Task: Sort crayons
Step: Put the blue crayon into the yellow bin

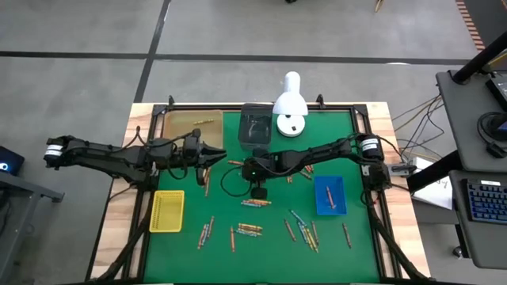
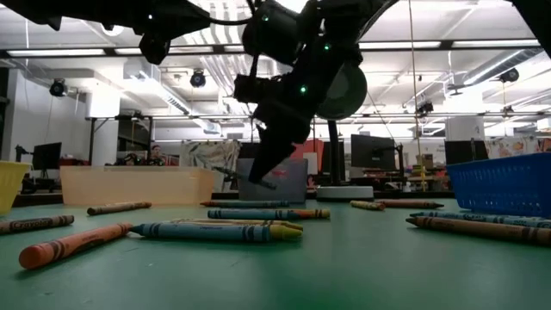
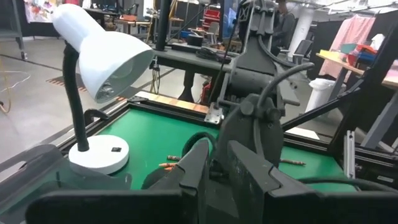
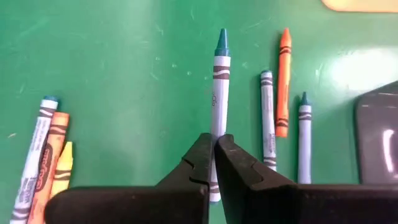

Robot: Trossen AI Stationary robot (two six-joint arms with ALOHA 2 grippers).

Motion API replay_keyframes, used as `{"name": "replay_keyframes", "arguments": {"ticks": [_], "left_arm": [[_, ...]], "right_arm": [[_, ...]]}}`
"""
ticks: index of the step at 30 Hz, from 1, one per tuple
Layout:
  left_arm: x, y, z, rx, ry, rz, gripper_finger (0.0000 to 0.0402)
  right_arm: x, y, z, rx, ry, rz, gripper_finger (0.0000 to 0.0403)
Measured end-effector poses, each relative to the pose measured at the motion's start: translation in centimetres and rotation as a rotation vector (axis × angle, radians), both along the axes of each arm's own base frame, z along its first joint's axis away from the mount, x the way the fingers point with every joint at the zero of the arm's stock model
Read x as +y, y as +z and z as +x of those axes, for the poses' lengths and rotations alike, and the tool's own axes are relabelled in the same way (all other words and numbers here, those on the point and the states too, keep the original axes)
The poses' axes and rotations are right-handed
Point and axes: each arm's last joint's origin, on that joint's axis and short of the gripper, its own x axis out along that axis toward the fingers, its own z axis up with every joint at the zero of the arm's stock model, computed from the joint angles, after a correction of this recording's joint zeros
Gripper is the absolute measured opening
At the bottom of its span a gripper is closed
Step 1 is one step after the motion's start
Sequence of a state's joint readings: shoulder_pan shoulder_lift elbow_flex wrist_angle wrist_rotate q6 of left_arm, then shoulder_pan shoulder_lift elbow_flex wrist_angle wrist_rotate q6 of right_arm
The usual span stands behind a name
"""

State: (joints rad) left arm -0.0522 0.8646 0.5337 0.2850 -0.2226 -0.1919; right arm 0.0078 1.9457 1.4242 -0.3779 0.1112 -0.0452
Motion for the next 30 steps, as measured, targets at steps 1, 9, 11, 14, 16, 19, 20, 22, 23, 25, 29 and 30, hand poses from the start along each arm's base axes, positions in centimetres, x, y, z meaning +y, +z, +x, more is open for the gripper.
{"name": "replay_keyframes", "arguments": {"ticks": [1, 9, 11, 14, 16, 19, 20, 22, 23, 25, 29, 30], "left_arm": [[-0.1, -0.1, 0.0, -0.008, -0.005, 0.0, 0.0042], [-0.8, -2.1, -0.7, -0.135, -0.045, -0.001, 0.0042], [-0.8, -2.8, -0.9, -0.157, -0.051, -0.005, 0.0042], [-0.9, -3.6, -1.3, -0.191, -0.054, -0.014, 0.0042], [-0.9, -3.9, -1.5, -0.216, -0.073, -0.016, 0.0042], [-1.0, -3.9, -1.6, -0.249, -0.11, -0.016, 0.0042], [-1.1, -3.9, -1.6, -0.248, -0.134, -0.014, 0.0042], [-1.3, -4.0, -1.6, -0.246, -0.187, -0.009, 0.0043], [-1.4, -4.1, -1.5, -0.24, -0.203, -0.006, 0.0044], [-1.5, -4.1, -1.2, -0.234, -0.215, -0.004, 0.005], [-1.6, -4.5, -0.5, -0.207, -0.217, 0.02, 0.0076], [-1.6, -4.6, -0.3, -0.2, -0.219, 0.024, 0.0085]], "right_arm": [[0.2, 0.1, -0.3, 0.002, 0.01, 0.008, 0.0008], [2.1, 1.0, -2.6, -0.17, 0.031, 0.071, 0.0008], [2.5, 1.1, -3.2, -0.234, 0.026, 0.087, 0.0008], [3.2, 1.7, -3.9, -0.381, 0.033, 0.121, 0.0008], [3.5, 2.1, -4.3, -0.487, 0.041, 0.138, 0.0008], [3.8, 2.4, -4.9, -0.623, 0.056, 0.154, 0.0008], [3.9, 2.7, -5.0, -0.663, 0.06, 0.158, 0.0008], [4.1, 3.4, -5.1, -0.74, 0.069, 0.167, 0.0008], [4.2, 3.7, -5.2, -0.766, 0.074, 0.168, 0.0008], [4.2, 4.1, -5.2, -0.804, 0.084, 0.162, 0.0008], [4.4, 5.1, -4.8, -0.842, 0.103, 0.14, 0.0008], [4.4, 5.4, -4.7, -0.855, 0.112, 0.14, 0.0008]]}}
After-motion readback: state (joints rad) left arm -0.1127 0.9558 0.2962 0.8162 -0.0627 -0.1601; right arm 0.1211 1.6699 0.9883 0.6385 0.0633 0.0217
